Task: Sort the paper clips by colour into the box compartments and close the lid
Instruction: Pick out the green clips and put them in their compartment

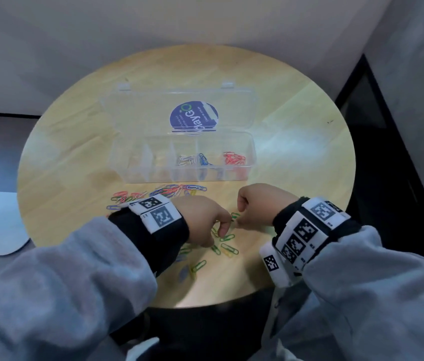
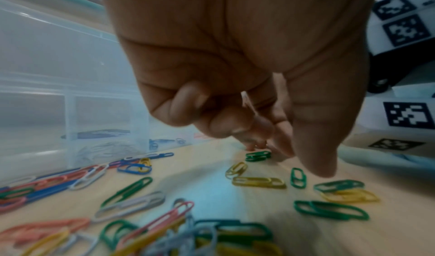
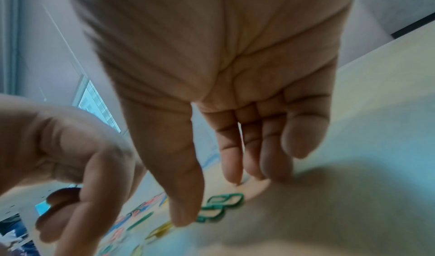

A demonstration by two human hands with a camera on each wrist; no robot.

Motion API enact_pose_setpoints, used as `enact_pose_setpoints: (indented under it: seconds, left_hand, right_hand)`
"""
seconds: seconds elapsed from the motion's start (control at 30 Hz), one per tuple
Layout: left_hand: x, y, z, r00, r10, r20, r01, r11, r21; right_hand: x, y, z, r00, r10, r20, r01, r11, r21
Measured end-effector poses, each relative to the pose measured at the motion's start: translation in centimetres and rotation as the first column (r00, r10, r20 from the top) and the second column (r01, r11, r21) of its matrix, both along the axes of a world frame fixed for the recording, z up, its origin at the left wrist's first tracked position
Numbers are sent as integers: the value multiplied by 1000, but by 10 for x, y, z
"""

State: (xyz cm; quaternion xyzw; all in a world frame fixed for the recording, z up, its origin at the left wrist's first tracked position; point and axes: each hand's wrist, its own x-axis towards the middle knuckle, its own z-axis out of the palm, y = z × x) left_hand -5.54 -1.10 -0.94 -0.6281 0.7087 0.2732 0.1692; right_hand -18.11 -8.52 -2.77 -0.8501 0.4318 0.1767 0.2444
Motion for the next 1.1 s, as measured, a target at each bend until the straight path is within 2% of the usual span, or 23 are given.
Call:
enact_pose_setpoints:
  seconds: [0.5, 0.73, 0.9, 1.0, 1.1]
  left_hand:
    - [2, 5, -22, 1000, -9, 23, 9, 1000, 1]
    - [3, 6, -25, 998, 60, 13, -60, 998, 7]
    - [10, 7, -18, 976, 190, -108, -189, 982, 21]
    - [18, 6, -9, 898, 333, -288, -323, 943, 85]
    - [28, 5, -1, 691, 476, -544, -448, 873, 194]
  right_hand:
    - [8, 5, -2, 997, 67, -34, -67, 998, 11]
    - [7, 2, 1, 997, 70, -23, -69, 997, 42]
    - [3, -4, 3, 999, -24, 48, 19, 995, 102]
    - [0, -11, 10, 988, -91, 124, 71, 985, 158]
    - [-3, -16, 19, 972, -145, 187, 98, 966, 239]
